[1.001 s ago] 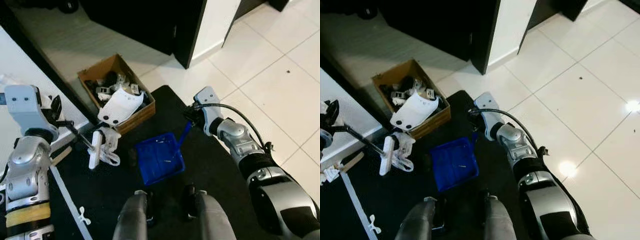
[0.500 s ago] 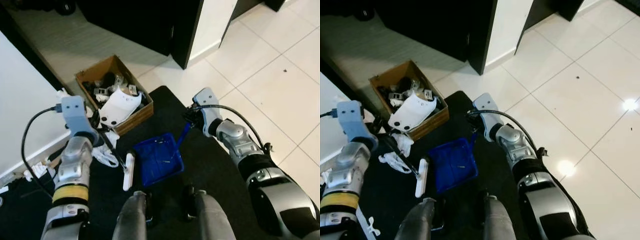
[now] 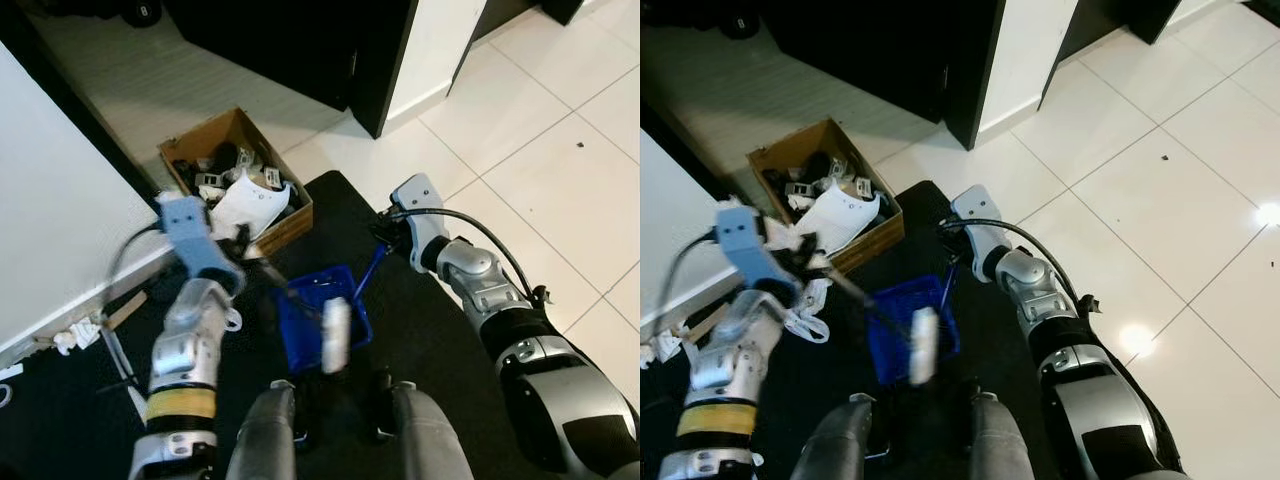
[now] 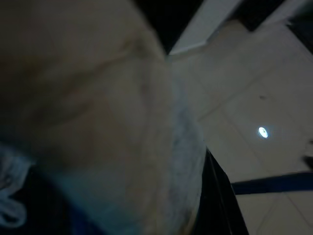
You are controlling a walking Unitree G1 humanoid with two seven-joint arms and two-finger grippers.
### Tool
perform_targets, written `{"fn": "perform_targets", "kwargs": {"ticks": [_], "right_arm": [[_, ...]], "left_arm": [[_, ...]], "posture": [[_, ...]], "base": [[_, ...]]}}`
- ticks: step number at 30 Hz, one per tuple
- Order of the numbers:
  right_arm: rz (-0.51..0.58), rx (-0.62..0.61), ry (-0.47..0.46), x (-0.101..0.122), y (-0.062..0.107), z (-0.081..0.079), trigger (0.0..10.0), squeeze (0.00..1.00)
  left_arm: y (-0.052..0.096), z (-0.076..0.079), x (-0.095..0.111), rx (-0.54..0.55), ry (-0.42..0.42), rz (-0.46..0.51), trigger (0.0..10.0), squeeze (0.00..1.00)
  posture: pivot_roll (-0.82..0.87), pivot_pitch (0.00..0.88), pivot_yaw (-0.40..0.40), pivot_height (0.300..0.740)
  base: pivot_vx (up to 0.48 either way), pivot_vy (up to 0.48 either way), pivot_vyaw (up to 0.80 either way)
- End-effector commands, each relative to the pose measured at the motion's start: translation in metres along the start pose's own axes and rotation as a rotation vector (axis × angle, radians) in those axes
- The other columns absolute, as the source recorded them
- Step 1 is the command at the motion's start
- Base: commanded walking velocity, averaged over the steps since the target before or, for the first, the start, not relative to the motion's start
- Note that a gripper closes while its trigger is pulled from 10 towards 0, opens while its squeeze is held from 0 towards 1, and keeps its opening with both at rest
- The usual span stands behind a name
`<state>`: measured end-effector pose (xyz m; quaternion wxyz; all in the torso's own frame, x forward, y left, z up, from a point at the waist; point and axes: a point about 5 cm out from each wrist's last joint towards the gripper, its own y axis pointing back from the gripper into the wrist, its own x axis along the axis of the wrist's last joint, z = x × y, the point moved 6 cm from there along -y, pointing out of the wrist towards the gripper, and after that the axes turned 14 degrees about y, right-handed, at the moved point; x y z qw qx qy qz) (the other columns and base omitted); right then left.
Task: Sweep floor
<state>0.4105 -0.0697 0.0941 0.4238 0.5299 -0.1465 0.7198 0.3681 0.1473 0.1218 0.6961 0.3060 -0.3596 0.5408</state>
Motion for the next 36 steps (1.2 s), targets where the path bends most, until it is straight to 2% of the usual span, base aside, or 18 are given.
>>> {"fn": "perform_targets", "kwargs": {"ticks": [1, 2, 3, 5, 6, 7, 11, 14, 17, 19, 22, 26, 27, 29, 30, 31, 34, 36], "right_arm": [[-0.14, 0.087, -0.091, -0.044, 0.007, -0.033, 10.0, 0.0], [-0.139, 0.088, -0.091, -0.044, 0.007, -0.033, 10.0, 0.0], [-0.14, 0.089, -0.092, -0.044, 0.008, -0.034, 10.0, 0.0], [-0.14, 0.089, -0.092, -0.045, 0.008, -0.034, 10.0, 0.0], [-0.143, 0.09, -0.093, -0.046, 0.009, -0.034, 10.0, 0.0], [-0.145, 0.09, -0.093, -0.047, 0.01, -0.034, 10.0, 0.0], [-0.15, 0.092, -0.093, -0.049, 0.011, -0.034, 10.0, 0.0], [-0.149, 0.097, -0.091, -0.049, 0.01, -0.035, 10.0, 0.0], [-0.148, 0.097, -0.091, -0.048, 0.01, -0.035, 10.0, 0.0], [-0.149, 0.101, -0.089, -0.048, 0.009, -0.036, 10.0, 0.0], [-0.148, 0.103, -0.087, -0.047, 0.009, -0.036, 10.0, 0.0], [-0.143, 0.107, -0.085, -0.044, 0.007, -0.037, 10.0, 0.0], [-0.143, 0.107, -0.085, -0.044, 0.007, -0.037, 10.0, 0.0], [-0.14, 0.107, -0.081, -0.044, 0.008, -0.035, 10.0, 0.0], [-0.14, 0.107, -0.081, -0.044, 0.008, -0.035, 10.0, 0.0], [-0.143, 0.105, -0.079, -0.046, 0.01, -0.034, 10.0, 0.0], [-0.148, 0.103, -0.079, -0.049, 0.012, -0.033, 10.0, 0.0], [-0.154, 0.102, -0.08, -0.052, 0.014, -0.033, 10.0, 0.0]], "left_arm": [[0.005, 0.015, -0.006, -0.084, 0.073, -0.026, 10.0, 0.0], [0.008, 0.017, 0.006, -0.103, 0.04, -0.007, 10.0, 0.0], [0.017, 0.011, 0.032, -0.104, -0.101, 0.034, 10.0, 0.0], [0.019, 0.009, 0.038, -0.102, -0.135, 0.041, 10.0, 0.0], [0.028, -0.011, 0.058, -0.034, -0.276, 0.05, 10.0, 0.0], [0.033, -0.019, 0.069, -0.006, -0.339, 0.065, 10.0, 0.0], [0.049, -0.04, 0.096, 0.085, -0.443, 0.082, 10.0, 0.0], [0.071, -0.066, 0.115, 0.202, -0.507, 0.067, 10.0, 0.0], [0.076, -0.074, 0.118, 0.234, -0.514, 0.075, 10.0, 0.0], [0.076, -0.084, 0.11, 0.267, -0.481, 0.068, 10.0, 0.0], [0.075, -0.09, 0.104, 0.28, -0.461, 0.06, 10.0, 0.0], [0.067, -0.121, 0.068, 0.375, -0.376, 0.027, 10.0, 0.0], [0.067, -0.121, 0.068, 0.375, -0.376, 0.027, 10.0, 0.0], [0.061, -0.138, 0.051, 0.447, -0.343, 0.032, 10.0, 0.0], [0.061, -0.138, 0.051, 0.447, -0.343, 0.032, 10.0, 0.0], [0.06, -0.145, 0.045, 0.497, -0.341, 0.033, 10.0, 0.0], [0.057, -0.146, 0.041, 0.508, -0.32, 0.036, 10.0, 0.0], [0.048, -0.138, 0.036, 0.477, -0.218, 0.067, 10.0, 0.0]], "posture": [[0.09, 0.325, -0.037, 0.74], [0.09, 0.325, -0.037, 0.74], [0.09, 0.324, -0.036, 0.74], [0.09, 0.324, -0.036, 0.74], [0.09, 0.324, -0.036, 0.74], [0.1, 0.326, -0.037, 0.74], [0.1, 0.328, -0.039, 0.74], [0.1, 0.331, -0.041, 0.74], [0.1, 0.332, -0.045, 0.74], [0.11, 0.333, -0.049, 0.74], [0.1, 0.335, -0.052, 0.74], [0.08, 0.34, -0.06, 0.74], [0.08, 0.34, -0.06, 0.74], [0.06, 0.341, -0.061, 0.74], [0.06, 0.341, -0.061, 0.74], [0.05, 0.344, -0.06, 0.74], [0.04, 0.344, -0.062, 0.74], [0.04, 0.343, -0.062, 0.74]], "base": [[0.0, 0.0, 0.0], [0.0, 0.0, 0.0], [0.0, 0.0, 0.0], [0.0, 0.0, 0.0], [0.0, 0.0, 0.0], [0.0, 0.0, 0.0], [0.0, 0.0, 0.0], [0.0, 0.0, 0.0], [0.0, 0.0, 0.0], [0.0, 0.0, 0.0], [0.0, 0.0, 0.0], [0.0, 0.0, 0.0], [0.0, 0.0, 0.0], [0.0, 0.0, 0.0], [0.0, 0.0, 0.0], [0.0, 0.0, 0.0], [0.0, 0.0, 0.0], [0.0, 0.0, 0.0]]}}
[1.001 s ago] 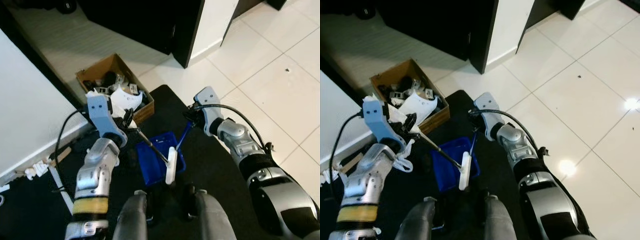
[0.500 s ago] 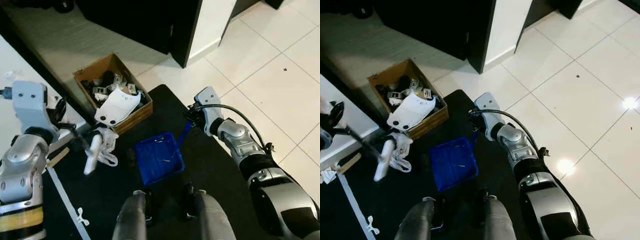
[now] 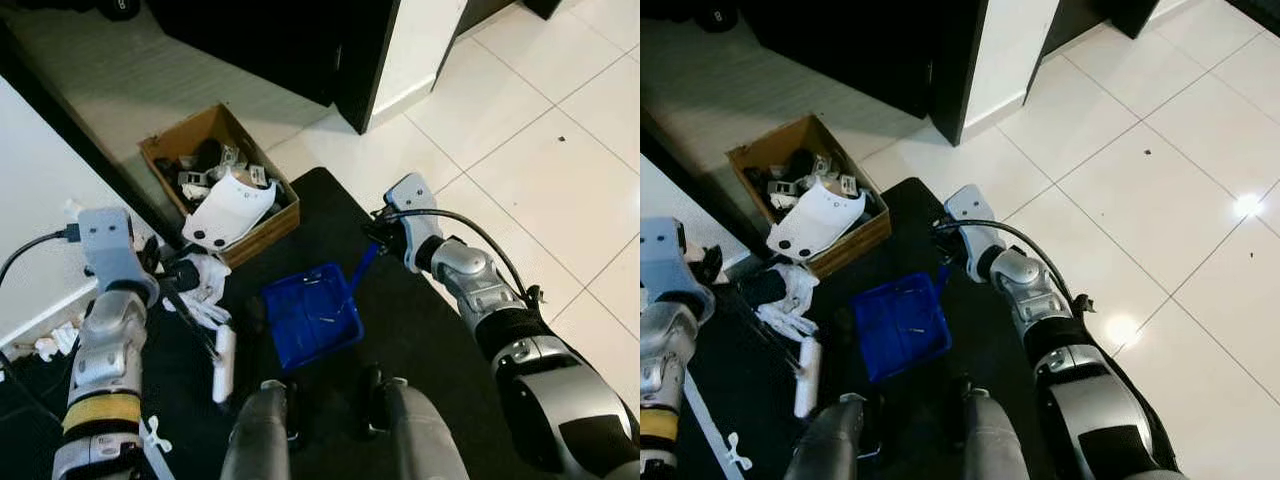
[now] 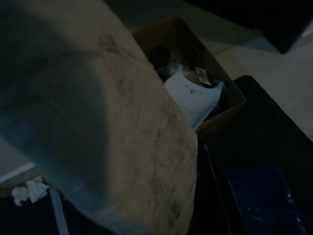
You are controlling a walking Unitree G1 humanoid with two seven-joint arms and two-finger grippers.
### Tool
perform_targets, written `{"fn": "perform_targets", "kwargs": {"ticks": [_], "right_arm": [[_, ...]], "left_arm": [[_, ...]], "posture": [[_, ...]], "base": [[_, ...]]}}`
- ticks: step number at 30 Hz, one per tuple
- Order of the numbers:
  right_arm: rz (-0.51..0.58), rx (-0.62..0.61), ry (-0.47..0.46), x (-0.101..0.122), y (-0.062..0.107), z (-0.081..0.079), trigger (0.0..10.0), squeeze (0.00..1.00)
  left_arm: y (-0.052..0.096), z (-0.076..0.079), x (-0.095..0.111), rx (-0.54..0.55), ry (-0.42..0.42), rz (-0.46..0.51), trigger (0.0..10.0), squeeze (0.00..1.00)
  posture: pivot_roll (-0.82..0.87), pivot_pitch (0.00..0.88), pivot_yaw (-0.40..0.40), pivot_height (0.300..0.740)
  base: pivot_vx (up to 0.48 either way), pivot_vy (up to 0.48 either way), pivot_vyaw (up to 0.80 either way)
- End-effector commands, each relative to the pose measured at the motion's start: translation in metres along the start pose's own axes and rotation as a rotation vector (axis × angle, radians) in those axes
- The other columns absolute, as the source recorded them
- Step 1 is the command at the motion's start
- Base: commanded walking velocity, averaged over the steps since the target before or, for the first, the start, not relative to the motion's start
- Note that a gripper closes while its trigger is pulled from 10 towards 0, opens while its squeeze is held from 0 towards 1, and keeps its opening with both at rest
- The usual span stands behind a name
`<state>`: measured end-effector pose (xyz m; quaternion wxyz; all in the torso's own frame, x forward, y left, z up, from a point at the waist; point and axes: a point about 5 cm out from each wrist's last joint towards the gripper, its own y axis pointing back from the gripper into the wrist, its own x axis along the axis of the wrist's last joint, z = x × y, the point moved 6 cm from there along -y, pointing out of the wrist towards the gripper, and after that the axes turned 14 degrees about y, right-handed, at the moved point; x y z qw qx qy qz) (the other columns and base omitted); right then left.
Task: Sweep floor
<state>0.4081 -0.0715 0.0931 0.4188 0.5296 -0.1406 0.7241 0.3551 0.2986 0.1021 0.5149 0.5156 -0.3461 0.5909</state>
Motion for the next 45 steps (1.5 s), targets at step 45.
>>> {"fn": "perform_targets", "kwargs": {"ticks": [45], "right_arm": [[-0.143, 0.086, -0.107, -0.048, 0.009, -0.037, 10.0, 0.0]], "left_arm": [[0.055, 0.024, 0.061, -0.272, 0.119, 0.076, 10.0, 0.0]], "posture": [[0.1, 0.311, -0.057, 0.74]], "base": [[0.0, 0.0, 0.0]]}}
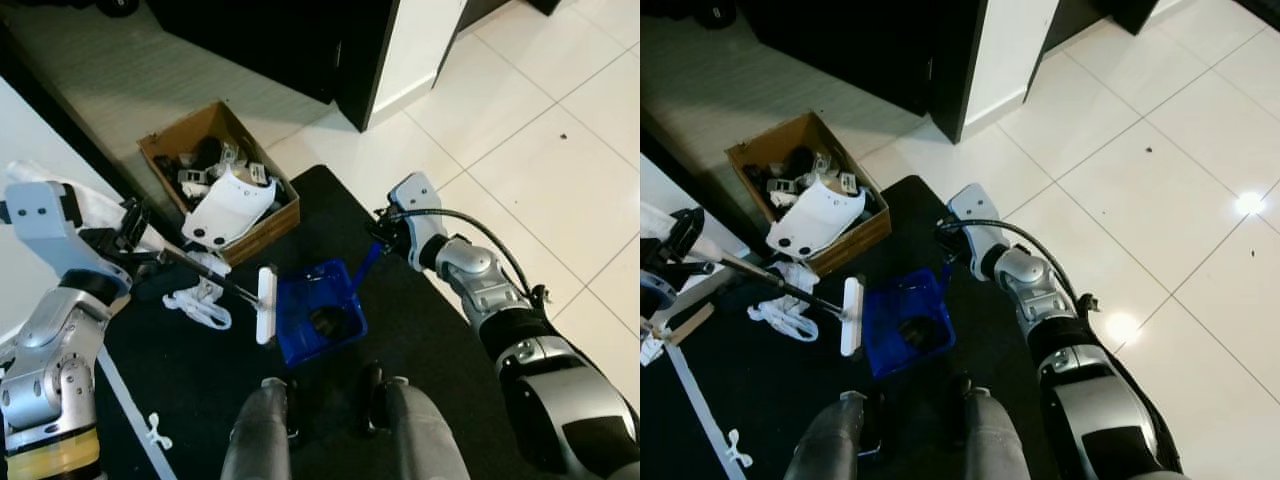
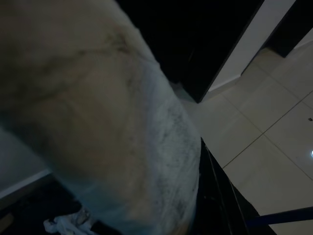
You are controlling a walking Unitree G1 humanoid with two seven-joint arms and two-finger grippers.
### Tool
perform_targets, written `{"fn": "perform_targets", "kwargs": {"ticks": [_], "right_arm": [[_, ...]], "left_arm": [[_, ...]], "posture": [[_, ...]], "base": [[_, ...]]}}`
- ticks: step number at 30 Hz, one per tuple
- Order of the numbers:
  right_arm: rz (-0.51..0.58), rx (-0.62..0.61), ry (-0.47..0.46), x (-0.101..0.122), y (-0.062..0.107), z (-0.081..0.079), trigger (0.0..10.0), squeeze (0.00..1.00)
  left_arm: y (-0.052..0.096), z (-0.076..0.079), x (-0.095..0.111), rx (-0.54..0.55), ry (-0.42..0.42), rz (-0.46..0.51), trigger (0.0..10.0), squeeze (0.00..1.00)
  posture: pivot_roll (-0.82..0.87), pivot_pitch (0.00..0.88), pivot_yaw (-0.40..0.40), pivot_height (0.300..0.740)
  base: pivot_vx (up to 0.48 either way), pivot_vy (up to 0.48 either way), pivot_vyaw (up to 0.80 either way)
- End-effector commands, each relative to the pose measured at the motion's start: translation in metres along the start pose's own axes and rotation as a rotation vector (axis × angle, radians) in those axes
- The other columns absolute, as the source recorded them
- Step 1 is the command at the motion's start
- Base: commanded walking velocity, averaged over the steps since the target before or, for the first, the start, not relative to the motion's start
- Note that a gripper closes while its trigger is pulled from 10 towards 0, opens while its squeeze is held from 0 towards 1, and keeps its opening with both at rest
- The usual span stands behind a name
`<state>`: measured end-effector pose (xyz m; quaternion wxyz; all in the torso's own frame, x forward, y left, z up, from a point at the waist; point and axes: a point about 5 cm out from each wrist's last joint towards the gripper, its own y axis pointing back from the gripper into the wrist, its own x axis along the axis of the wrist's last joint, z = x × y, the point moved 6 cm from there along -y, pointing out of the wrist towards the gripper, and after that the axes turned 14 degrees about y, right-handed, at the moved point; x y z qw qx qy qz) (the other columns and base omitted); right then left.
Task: Sweep floor
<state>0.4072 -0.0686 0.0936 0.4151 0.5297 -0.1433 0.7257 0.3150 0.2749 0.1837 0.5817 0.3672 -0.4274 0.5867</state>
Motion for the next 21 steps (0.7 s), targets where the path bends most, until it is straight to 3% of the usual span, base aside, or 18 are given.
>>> {"fn": "perform_targets", "kwargs": {"ticks": [1, 4, 7, 10, 14, 21], "right_arm": [[-0.15, 0.071, -0.114, -0.051, 0.012, -0.033, 10.0, 0.0], [-0.12, 0.016, -0.162, -0.051, 0.018, -0.022, 10.0, 0.0], [-0.092, -0.022, -0.198, -0.049, 0.021, -0.015, 10.0, 0.0], [-0.026, -0.103, -0.261, -0.044, 0.032, 0.001, 10.0, 0.0], [0.016, -0.169, -0.277, -0.042, 0.047, 0.012, 10.0, 0.0], [0.02, -0.186, -0.273, -0.043, 0.059, 0.016, 10.0, 0.0]], "left_arm": [[0.005, -0.016, -0.016, 0.111, -0.028, -0.054, 10.0, 0.0], [0.007, -0.029, -0.036, 0.231, -0.028, -0.098, 10.0, 0.0], [0.008, -0.02, -0.049, 0.227, -0.019, -0.133, 10.0, 0.0], [0.004, -0.001, -0.066, 0.206, 0.026, -0.176, 10.0, 0.0], [-0.004, 0.016, -0.072, 0.199, 0.077, -0.197, 10.0, 0.0], [-0.012, 0.013, -0.075, 0.225, 0.045, -0.198, 10.0, 0.0]], "posture": [[0.1, 0.31, -0.056, 0.74], [0.1, 0.303, -0.046, 0.74], [0.09, 0.298, -0.042, 0.74], [0.1, 0.279, -0.027, 0.74], [0.09, 0.256, -0.009, 0.74], [0.07, 0.229, 0.004, 0.74]], "base": [[0.0, 0.0, 0.0], [0.0, 0.0, 0.0], [0.0, 0.0, 0.0], [0.0, 0.0, 0.0], [0.0, 0.0, 0.0], [0.0, 0.0, 0.0]]}}
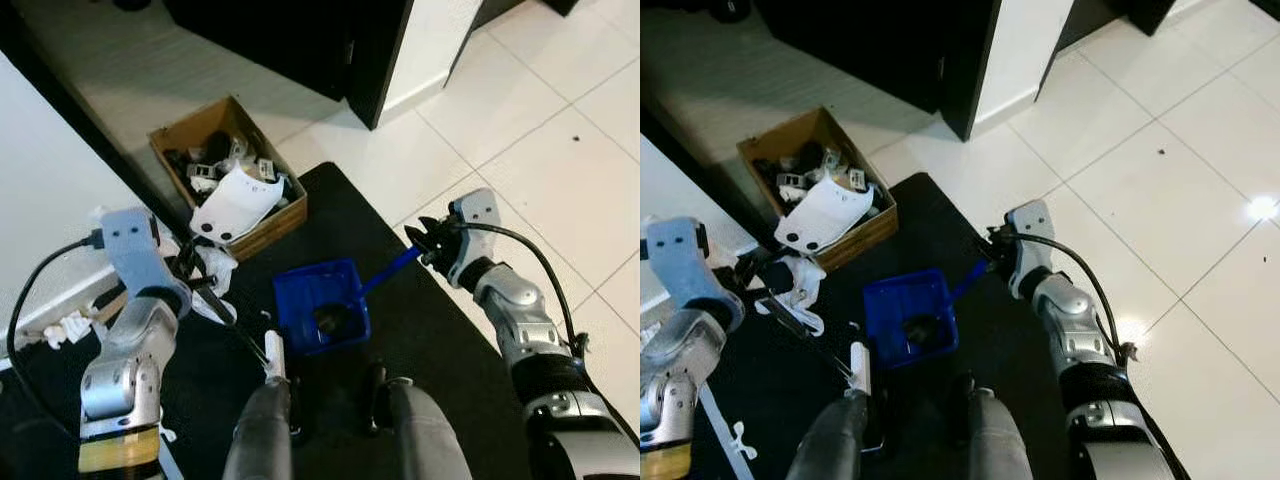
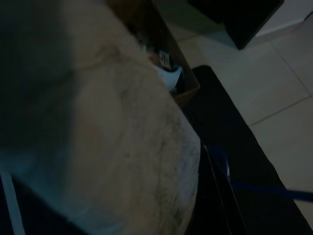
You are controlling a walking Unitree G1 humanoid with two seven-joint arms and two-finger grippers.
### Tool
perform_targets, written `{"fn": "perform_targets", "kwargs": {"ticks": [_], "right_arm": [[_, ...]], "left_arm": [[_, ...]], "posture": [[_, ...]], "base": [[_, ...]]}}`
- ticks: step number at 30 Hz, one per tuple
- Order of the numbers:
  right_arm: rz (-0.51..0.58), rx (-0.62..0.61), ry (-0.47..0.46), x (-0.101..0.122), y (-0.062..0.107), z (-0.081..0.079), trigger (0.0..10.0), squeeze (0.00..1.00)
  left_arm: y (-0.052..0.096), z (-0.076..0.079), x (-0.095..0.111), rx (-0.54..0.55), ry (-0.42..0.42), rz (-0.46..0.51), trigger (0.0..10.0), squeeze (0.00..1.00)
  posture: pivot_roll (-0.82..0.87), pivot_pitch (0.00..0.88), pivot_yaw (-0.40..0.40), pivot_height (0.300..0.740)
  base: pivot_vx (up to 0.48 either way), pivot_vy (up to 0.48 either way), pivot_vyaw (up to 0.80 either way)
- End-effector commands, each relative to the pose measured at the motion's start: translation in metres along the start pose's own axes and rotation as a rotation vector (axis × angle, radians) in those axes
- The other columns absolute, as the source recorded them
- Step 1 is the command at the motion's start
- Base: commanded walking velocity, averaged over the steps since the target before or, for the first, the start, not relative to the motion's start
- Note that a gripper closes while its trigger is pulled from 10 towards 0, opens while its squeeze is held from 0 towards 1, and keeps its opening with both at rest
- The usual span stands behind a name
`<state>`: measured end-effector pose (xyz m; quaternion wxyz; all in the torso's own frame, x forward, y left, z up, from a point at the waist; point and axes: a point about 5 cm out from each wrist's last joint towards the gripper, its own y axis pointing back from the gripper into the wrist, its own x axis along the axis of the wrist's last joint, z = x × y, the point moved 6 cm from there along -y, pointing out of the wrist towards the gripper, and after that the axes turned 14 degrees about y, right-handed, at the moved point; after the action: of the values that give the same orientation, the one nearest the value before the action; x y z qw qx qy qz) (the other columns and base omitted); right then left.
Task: Sweep floor
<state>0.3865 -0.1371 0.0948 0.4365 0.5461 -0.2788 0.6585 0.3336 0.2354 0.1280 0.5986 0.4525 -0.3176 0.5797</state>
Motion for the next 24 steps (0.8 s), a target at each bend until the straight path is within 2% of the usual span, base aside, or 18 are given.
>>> {"fn": "perform_targets", "kwargs": {"ticks": [1, 4, 5, 10, 12, 14, 17, 18, 19, 20, 22, 24], "right_arm": [[-0.035, 0.026, -0.063, -0.012, 0.006, -0.008, 10.0, 0.0], [-0.02, 0.024, -0.054, -0.005, 0.006, -0.006, 10.0, 0.0], [-0.003, 0.021, -0.037, 0.005, 0.006, -0.002, 10.0, 0.0], [0.013, 0.01, 0.005, 0.019, 0.009, 0.007, 10.0, 0.0], [0.01, -0.006, 0.04, 0.024, 0.013, 0.015, 10.0, 0.0], [0.008, -0.014, 0.052, 0.025, 0.015, 0.017, 10.0, 0.0], [-0.01, -0.048, 0.069, 0.027, 0.021, 0.027, 10.0, 0.0], [-0.01, -0.048, 0.069, 0.027, 0.021, 0.027, 10.0, 0.0], [-0.014, -0.059, 0.064, 0.025, 0.021, 0.029, 10.0, 0.0], [-0.015, -0.063, 0.062, 0.025, 0.021, 0.03, 10.0, 0.0], [-0.018, -0.067, 0.056, 0.024, 0.021, 0.029, 10.0, 0.0], [-0.009, -0.079, 0.049, 0.026, 0.02, 0.03, 10.0, 0.0]], "left_arm": [[0.001, -0.004, -0.014, 0.023, -0.008, -0.037, 10.0, 0.0], [0.001, -0.006, -0.023, 0.035, -0.02, -0.076, 10.0, 0.0], [0.002, -0.008, -0.028, 0.036, -0.043, -0.097, 10.0, 0.0], [0.0, -0.018, -0.021, 0.068, -0.098, -0.065, 10.0, 0.0], [-0.001, -0.024, -0.002, 0.101, -0.092, 0.003, 10.0, 0.0], [-0.001, -0.026, 0.005, 0.111, -0.085, 0.03, 10.0, 0.0], [0.001, -0.03, 0.047, 0.111, -0.049, 0.175, 10.0, 0.0], [0.001, -0.03, 0.047, 0.111, -0.049, 0.175, 10.0, 0.0], [0.006, -0.032, 0.07, 0.104, -0.05, 0.251, 10.0, 0.0], [0.007, -0.032, 0.077, 0.098, -0.044, 0.272, 10.0, 0.0], [0.008, -0.034, 0.08, 0.102, -0.048, 0.268, 10.0, 0.0], [0.007, -0.038, 0.073, 0.113, -0.075, 0.246, 10.0, 0.0]], "posture": [[0.07, 0.222, 0.006, 0.74], [0.06, 0.215, 0.006, 0.74], [0.06, 0.211, 0.006, 0.74], [0.06, 0.203, 0.004, 0.74], [0.06, 0.2, 0.003, 0.74], [0.06, 0.2, 0.003, 0.74], [0.06, 0.192, 0.003, 0.74], [0.06, 0.192, 0.003, 0.74], [0.06, 0.186, 0.005, 0.74], [0.06, 0.184, 0.006, 0.74], [0.07, 0.181, 0.006, 0.74], [0.07, 0.178, 0.008, 0.74]], "base": [[0.0, 0.0, 0.0], [0.0, 0.0, 0.0], [0.0, 0.0, 0.0], [0.0, 0.0, 0.0], [0.0, 0.0, 0.0], [0.0, 0.0, 0.0], [0.0, 0.0, 0.0], [0.0, 0.0, 0.0], [0.0, 0.0, 0.0], [0.0, 0.0, 0.0], [0.0, 0.0, 0.0], [0.0, 0.0, 0.0]]}}
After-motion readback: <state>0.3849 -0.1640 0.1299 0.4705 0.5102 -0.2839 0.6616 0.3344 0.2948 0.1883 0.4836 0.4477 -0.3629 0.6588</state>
